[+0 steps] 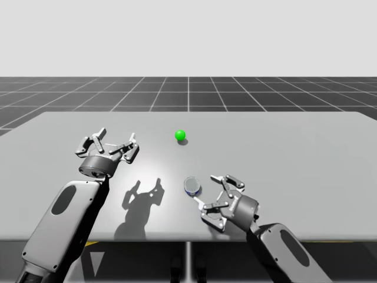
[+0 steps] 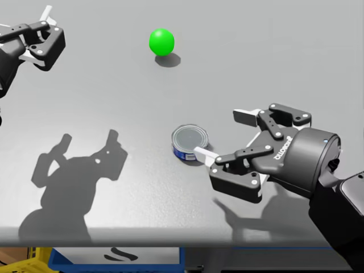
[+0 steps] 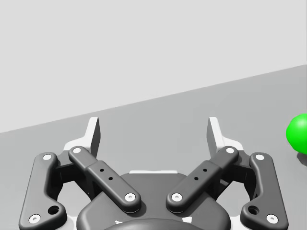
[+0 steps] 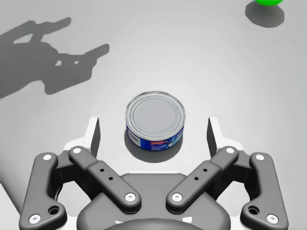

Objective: Watch the red light. When it turns green, pick up the object.

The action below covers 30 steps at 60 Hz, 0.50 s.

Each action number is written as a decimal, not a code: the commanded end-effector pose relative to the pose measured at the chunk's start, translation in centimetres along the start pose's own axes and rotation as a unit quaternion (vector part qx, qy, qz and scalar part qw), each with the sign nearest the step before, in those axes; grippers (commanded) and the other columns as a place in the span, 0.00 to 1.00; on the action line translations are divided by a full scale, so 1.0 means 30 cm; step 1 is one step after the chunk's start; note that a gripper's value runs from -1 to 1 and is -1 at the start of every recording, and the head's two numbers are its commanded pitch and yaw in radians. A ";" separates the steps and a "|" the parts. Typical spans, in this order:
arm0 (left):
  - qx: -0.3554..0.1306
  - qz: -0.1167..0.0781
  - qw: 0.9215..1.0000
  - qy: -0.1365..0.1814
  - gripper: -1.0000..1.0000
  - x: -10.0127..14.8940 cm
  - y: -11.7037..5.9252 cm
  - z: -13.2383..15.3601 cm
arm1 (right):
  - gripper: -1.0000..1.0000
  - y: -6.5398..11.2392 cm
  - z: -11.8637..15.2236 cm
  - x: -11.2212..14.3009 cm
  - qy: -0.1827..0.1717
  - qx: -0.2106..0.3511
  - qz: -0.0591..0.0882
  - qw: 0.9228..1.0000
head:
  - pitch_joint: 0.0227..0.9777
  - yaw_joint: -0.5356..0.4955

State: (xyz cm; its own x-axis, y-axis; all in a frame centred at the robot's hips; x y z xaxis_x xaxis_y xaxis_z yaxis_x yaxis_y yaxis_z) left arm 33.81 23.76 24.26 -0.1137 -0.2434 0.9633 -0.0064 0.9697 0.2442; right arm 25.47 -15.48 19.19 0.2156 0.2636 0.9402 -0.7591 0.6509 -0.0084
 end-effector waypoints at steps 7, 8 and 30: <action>0.000 0.000 1.000 0.000 0.00 -0.001 -0.001 -0.001 | 0.00 0.025 -0.072 -0.037 0.016 0.011 -0.005 1.000 | 0.91 0.52; 0.000 0.000 1.000 0.000 0.00 -0.001 -0.001 -0.001 | 0.00 0.024 -0.076 -0.038 0.016 0.010 -0.005 1.000 | 0.91 0.52; 0.000 0.000 1.000 0.000 0.00 -0.001 -0.001 -0.001 | 0.00 0.023 -0.178 -0.060 0.030 -0.022 0.027 0.999 | 0.91 0.52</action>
State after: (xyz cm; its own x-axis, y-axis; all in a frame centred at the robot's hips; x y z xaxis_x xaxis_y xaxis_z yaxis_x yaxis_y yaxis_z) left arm 33.83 23.74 24.22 -0.1136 -0.2437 0.9632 -0.0064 0.9696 0.2445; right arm 26.98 -12.37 16.41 0.2273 0.3139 0.9218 -0.7561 0.6534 -0.0360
